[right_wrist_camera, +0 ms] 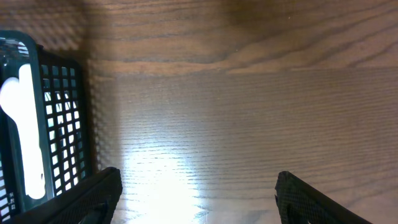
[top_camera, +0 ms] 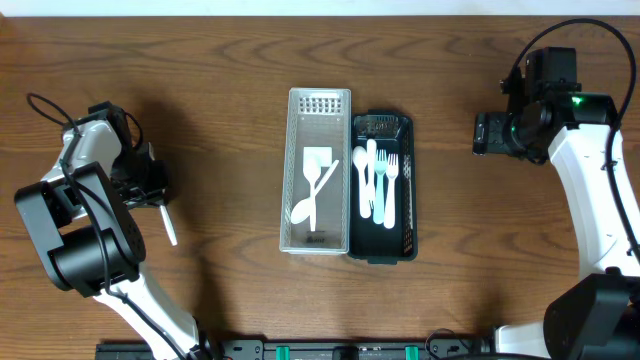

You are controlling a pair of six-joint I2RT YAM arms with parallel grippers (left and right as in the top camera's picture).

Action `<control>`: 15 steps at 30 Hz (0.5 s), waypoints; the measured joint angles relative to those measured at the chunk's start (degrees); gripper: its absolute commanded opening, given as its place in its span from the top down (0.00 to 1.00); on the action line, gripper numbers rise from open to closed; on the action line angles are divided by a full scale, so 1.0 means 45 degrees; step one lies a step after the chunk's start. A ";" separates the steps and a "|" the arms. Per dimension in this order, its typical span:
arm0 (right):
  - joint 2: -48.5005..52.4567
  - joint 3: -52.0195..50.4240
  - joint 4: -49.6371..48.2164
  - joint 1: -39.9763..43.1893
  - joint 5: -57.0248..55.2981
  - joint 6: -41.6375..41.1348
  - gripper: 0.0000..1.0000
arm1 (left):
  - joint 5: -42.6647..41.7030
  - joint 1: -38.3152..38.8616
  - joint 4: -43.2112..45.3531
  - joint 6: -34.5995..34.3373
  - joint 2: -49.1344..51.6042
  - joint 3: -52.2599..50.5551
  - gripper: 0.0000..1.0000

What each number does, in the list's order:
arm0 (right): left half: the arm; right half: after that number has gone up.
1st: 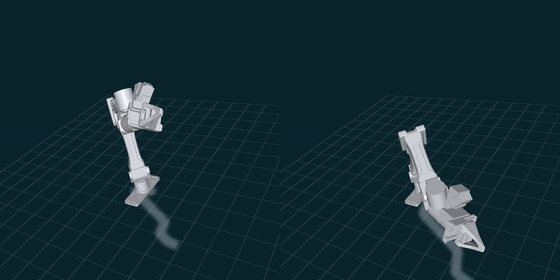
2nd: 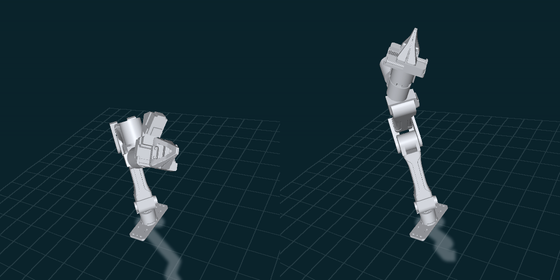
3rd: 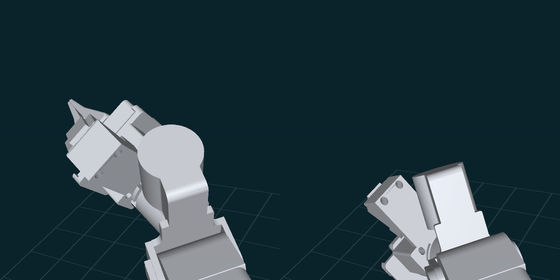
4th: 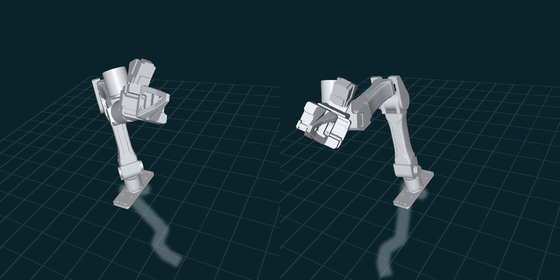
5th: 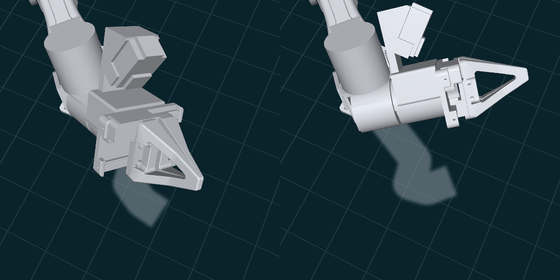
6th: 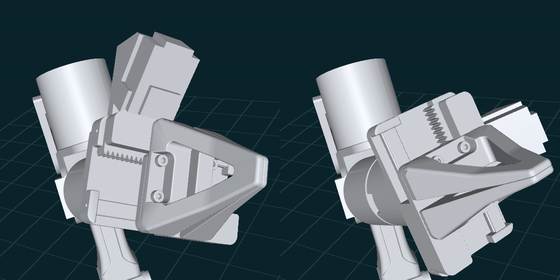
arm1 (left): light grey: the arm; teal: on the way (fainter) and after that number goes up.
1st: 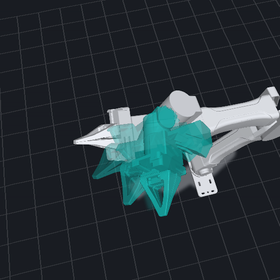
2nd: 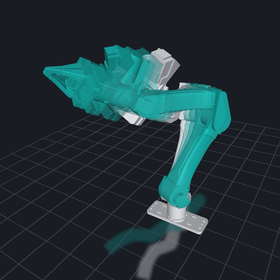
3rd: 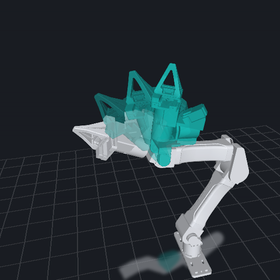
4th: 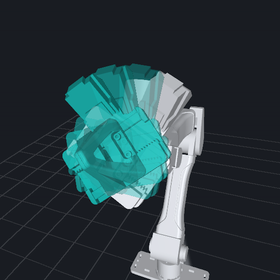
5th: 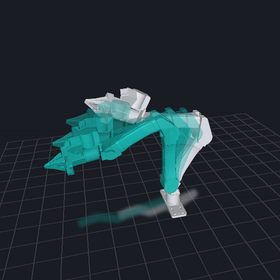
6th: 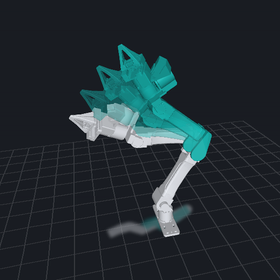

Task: Pack container
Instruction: 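Grasp another white spoon with the left gripper, then carry the spoon into the white basket and release it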

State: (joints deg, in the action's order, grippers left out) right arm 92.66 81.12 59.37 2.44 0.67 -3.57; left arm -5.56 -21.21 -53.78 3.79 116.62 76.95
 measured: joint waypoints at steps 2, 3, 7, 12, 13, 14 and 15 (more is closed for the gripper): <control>0.0000 0.0000 -0.0010 0.0000 0.0000 0.0000 0.18 | -0.0126 0.0141 0.0010 -0.0073 -0.0121 -0.0015 0.94; 0.0000 0.0000 -0.0019 0.0000 0.0005 0.0000 0.18 | -0.0165 0.0291 0.0015 -0.0097 -0.0296 -0.0049 0.94; 0.0000 0.0000 -0.0039 0.0000 0.0000 0.0000 0.18 | -0.0345 0.1360 -0.0121 -0.0146 -0.2215 -0.0155 0.94; 0.0000 -0.0005 -0.0049 0.0000 0.0000 0.0000 0.18 | -0.0452 0.4065 -0.0316 -0.0238 -0.5974 -0.0126 0.94; 0.0000 -0.0005 -0.0044 0.0000 0.0000 0.0000 0.18 | -0.0452 0.4663 -0.0316 -0.0282 -0.6484 -0.0107 0.94; 0.0000 -0.0005 -0.0049 0.0000 0.0000 0.0000 0.18 | -0.0500 0.5357 -0.0301 -0.0393 -0.6970 -0.0083 0.94; 0.0000 -0.0005 -0.0044 0.0000 0.0005 0.0000 0.18 | -0.0544 0.6042 -0.0282 -0.0539 -0.7354 -0.0073 0.94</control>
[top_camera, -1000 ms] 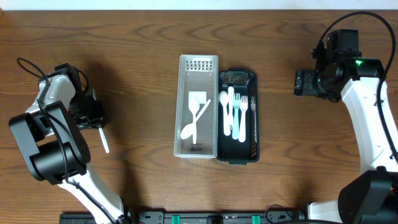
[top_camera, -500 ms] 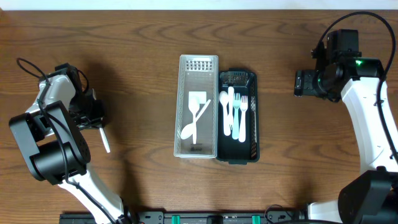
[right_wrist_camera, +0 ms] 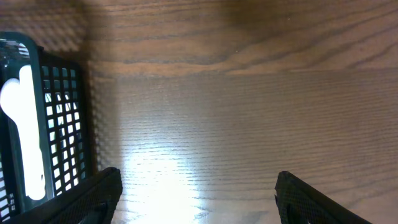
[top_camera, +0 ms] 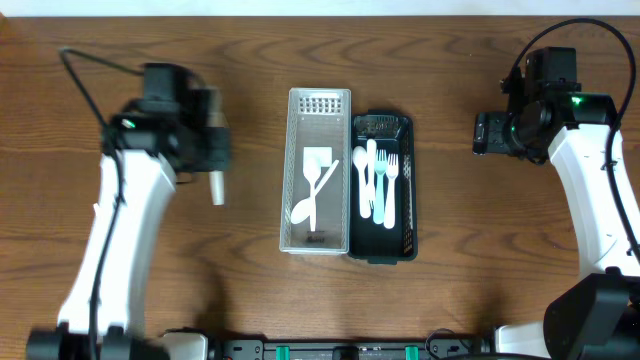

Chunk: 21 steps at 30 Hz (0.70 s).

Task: Pack container
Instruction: 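Carry the spoon into the white basket and release it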

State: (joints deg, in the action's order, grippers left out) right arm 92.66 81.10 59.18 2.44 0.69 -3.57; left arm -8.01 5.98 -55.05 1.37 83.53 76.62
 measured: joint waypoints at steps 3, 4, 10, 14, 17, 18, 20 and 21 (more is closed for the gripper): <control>0.0000 -0.0005 0.0005 0.0000 -0.0005 0.0000 0.18 | -0.0092 0.1923 0.0146 -0.0520 -0.0457 0.0005 0.94; 0.0000 -0.0010 0.0000 0.0000 0.0000 0.0000 0.18 | -0.0131 0.2608 0.0330 -0.0724 -0.0403 0.0005 0.94; 0.0000 -0.0034 0.0049 0.0000 0.0000 0.0000 0.18 | -0.0151 0.5192 0.1535 -0.1355 0.0831 0.0005 0.94; 0.0000 -0.0039 0.0078 0.0000 0.0000 0.0000 0.18 | -0.0146 0.5935 0.1885 -0.1491 0.2424 0.0005 0.94; 0.0000 -0.0039 0.0102 0.0000 -0.0005 0.0000 0.18 | -0.0141 0.5940 0.1889 -0.1574 0.3555 0.0000 0.94; 0.0000 -0.0039 0.0102 0.0000 -0.0005 0.0000 0.18 | -0.0136 0.5916 0.1899 -0.1588 0.3832 0.0000 0.93; 0.0000 -0.0039 0.0107 0.0000 -0.0005 0.0000 0.17 | -0.0136 0.5848 0.1914 -0.1579 0.4158 -0.0010 0.70; 0.0000 -0.0039 0.0107 0.0000 -0.0005 0.0000 0.18 | -0.0131 0.5819 0.1919 -0.1564 0.4192 -0.0019 0.64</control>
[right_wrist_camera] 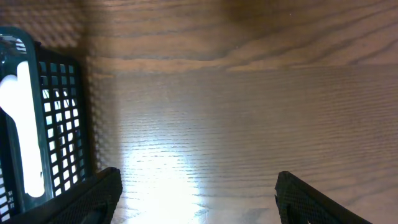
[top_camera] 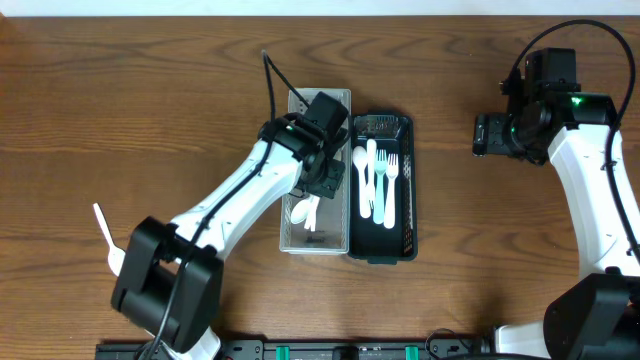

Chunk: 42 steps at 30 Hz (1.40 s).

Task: Pack container
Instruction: 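Carry the spoon into the white basket and release it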

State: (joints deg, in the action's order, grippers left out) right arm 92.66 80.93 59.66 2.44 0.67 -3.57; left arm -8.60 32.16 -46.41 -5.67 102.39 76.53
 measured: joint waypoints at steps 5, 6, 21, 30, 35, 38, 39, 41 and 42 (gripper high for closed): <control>0.0000 0.0000 0.0019 0.0000 0.0000 0.0000 0.17 | 0.0053 -0.0039 -0.0049 0.0301 -0.0214 0.0005 0.52; 0.0000 0.0000 0.0024 0.0000 0.0005 0.0000 0.17 | 0.0185 -0.0039 -0.0194 0.0364 -0.0316 0.0039 0.50; 0.0000 0.0000 0.0024 0.0000 0.0000 0.0000 0.17 | 0.3356 -0.5945 -0.3798 0.0495 -0.5848 0.1525 0.02; 0.0000 0.0000 0.0024 0.0000 0.0000 0.0000 0.17 | 0.1511 -1.3605 -0.2686 -0.0121 -0.5042 -0.0005 0.02; 0.0000 0.0000 0.0024 0.0000 0.0000 0.0000 0.18 | 0.0826 -1.5601 -0.1477 -0.0471 -0.3706 -0.1520 0.02; 0.0000 0.0000 0.0029 0.0000 0.0005 0.0000 0.17 | 0.0627 -1.6194 -0.0903 -0.0656 -0.2895 -0.2030 0.02; 0.0000 0.0000 0.0024 0.0000 0.0005 0.0000 0.17 | 0.0597 -1.6286 -0.0792 -0.0690 -0.2730 -0.2093 0.02; 0.0000 0.0000 0.0024 0.0000 0.0000 0.0000 0.17 | 0.0563 -1.6393 -0.0573 -0.0699 -0.2278 -0.2147 0.02; 0.0000 0.0000 0.0024 0.0000 0.0000 0.0000 0.17 | 0.0554 -1.6398 -0.0466 -0.0695 -0.2069 -0.2147 0.02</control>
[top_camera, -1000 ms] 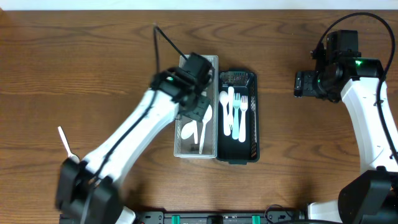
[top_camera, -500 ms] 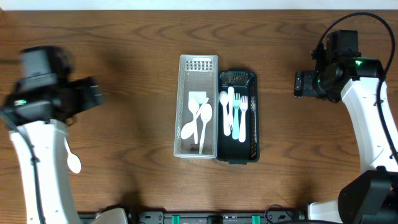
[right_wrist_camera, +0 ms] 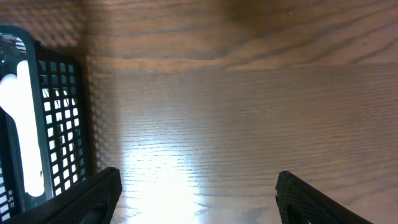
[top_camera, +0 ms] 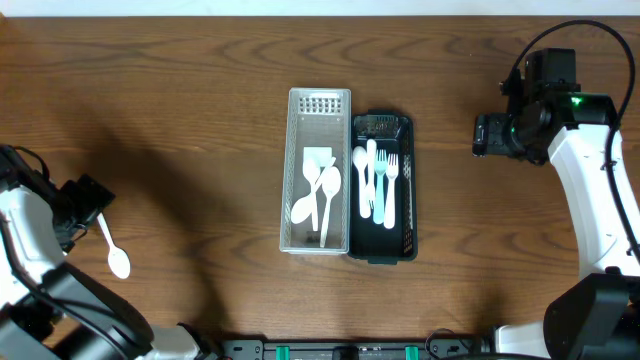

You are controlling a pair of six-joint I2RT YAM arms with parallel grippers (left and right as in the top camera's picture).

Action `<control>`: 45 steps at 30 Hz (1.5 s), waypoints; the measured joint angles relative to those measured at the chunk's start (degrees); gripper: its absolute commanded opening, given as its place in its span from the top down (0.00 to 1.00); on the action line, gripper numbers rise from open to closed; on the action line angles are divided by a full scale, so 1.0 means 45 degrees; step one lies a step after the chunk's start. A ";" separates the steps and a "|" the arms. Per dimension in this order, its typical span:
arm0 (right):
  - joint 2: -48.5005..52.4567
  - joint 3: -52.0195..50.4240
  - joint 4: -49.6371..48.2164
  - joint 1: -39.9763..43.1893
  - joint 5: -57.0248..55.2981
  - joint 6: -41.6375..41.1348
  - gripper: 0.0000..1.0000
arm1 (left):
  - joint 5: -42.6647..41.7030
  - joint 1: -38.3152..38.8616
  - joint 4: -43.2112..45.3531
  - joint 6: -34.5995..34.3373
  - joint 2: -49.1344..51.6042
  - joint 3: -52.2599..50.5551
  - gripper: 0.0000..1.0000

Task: Pack container
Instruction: 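Carry the spoon into the white basket and release it, then reach left and grasp the last white spoon at the table edge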

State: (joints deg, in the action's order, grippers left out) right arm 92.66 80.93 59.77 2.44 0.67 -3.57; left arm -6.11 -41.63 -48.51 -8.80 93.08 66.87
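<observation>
A clear container point(top_camera: 296, 130) in the middle of the table holds white spoons point(top_camera: 326, 190) and a flat white piece. Touching its right side, a dark mesh container point(top_camera: 407, 180) holds white and teal forks and spoons point(top_camera: 380, 185). One white spoon point(top_camera: 111, 245) lies on the table at the far left. My left gripper point(top_camera: 88, 200) is at that spoon's handle end; its jaws cannot be made out. My right gripper point(top_camera: 483, 133) hovers open and empty over bare wood to the right of the dark container point(right_wrist_camera: 62, 118); its own view shows the right gripper point(right_wrist_camera: 197, 180) with nothing between the fingers.
Both containers stand side by side at the table's centre. The left arm's links curve along the left and lower left edge point(top_camera: 40, 290). The right arm point(top_camera: 590, 190) runs down the right side.
My left gripper was over the clear container and is now at the far left by the loose spoon. One more white spoon lies in the clear container. The right arm has not moved.
My left gripper was at the far left with a white utensil hanging from it. Then it held the utensil midway toward the containers, then it was over the clear container. Now that container holds an added spoon and the gripper is back at the left.
</observation>
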 measured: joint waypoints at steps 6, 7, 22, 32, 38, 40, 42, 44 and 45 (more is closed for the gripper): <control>0.0000 0.0000 0.0000 0.0000 0.0000 0.0000 0.17 | -0.0121 0.0010 0.0233 0.0000 0.1302 0.0000 0.02; 0.0000 0.0000 0.0000 0.0000 0.0000 0.0000 0.17 | -0.0136 0.0010 0.0238 0.0000 0.1530 0.0000 0.01; 0.0000 0.0000 0.0000 0.0000 0.0000 0.0000 0.18 | -0.0185 0.0010 0.0811 0.0049 0.3235 -0.0214 0.08; 0.0000 0.0000 0.0000 0.0000 0.0000 -0.0005 0.17 | 0.0112 0.0024 0.1919 0.0058 0.2788 -0.1239 0.13; 0.0000 0.0000 0.0000 0.0000 0.0000 -0.0005 0.17 | 0.0350 0.0019 0.2001 0.0087 0.2769 -0.1307 0.34; 0.0000 0.0000 0.0005 0.0000 0.0000 0.0000 0.17 | 0.0359 0.0010 0.2006 0.0141 0.2769 -0.1311 0.41; 0.0000 0.0000 0.0000 0.0000 0.0000 0.0000 0.17 | 0.0359 0.0000 0.2011 0.0180 0.2769 -0.1311 0.48; 0.0000 0.0000 0.0000 0.0000 0.0000 0.0000 0.17 | 0.0355 0.0000 0.2011 0.0204 0.2769 -0.1311 0.55; 0.0000 0.0000 0.0000 0.0000 0.0000 0.0000 0.17 | 0.0355 0.0000 0.2016 0.0214 0.2769 -0.1311 0.59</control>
State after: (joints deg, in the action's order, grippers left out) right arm 92.66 80.93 59.77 2.44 0.67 -3.57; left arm -4.51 -41.63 -39.44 -7.84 105.54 60.97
